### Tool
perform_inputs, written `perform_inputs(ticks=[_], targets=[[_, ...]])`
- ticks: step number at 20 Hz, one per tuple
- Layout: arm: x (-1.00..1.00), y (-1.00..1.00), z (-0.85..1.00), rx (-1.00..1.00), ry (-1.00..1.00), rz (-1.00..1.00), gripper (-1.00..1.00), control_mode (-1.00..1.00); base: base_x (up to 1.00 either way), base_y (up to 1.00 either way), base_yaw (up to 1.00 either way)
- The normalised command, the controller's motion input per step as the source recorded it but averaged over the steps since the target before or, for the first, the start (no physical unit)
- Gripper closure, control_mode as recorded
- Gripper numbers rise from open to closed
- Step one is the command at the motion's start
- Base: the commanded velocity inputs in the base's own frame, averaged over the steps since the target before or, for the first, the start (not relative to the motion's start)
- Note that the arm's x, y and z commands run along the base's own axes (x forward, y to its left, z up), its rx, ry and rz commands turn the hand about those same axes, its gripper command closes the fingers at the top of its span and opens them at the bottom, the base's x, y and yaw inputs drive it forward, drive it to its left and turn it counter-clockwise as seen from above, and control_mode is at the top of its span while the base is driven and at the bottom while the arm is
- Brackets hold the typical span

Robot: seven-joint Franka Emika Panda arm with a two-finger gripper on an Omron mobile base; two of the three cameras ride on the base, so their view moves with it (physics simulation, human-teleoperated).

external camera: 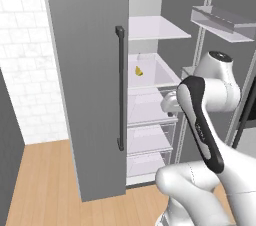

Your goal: Grab a lemon wedge from the fridge and one ice cube from the ice bowl, and put them in the glass of lemonade.

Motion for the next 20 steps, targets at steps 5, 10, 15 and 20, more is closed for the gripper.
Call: perform_inputs(ticks=[5, 10, 15, 20], targets=[[-0.08, 0.00, 0.00, 0.00, -0.01, -0.09, -1.00, -1.00, 0.00, 0.00, 0.00], [-0.03, 0.00, 0.00, 0.00, 0.00, -0.05, -1.00, -1.00, 0.00, 0.00, 0.00], [0.38, 0.00, 0.00, 0.00, 0.11, -0.09, -1.00, -1.00, 0.00, 0.00, 0.00], [0.26, 0.00, 0.00, 0.00, 0.03, -0.05, -1.00, 1.00, 0.35, 0.00, -0.03]])
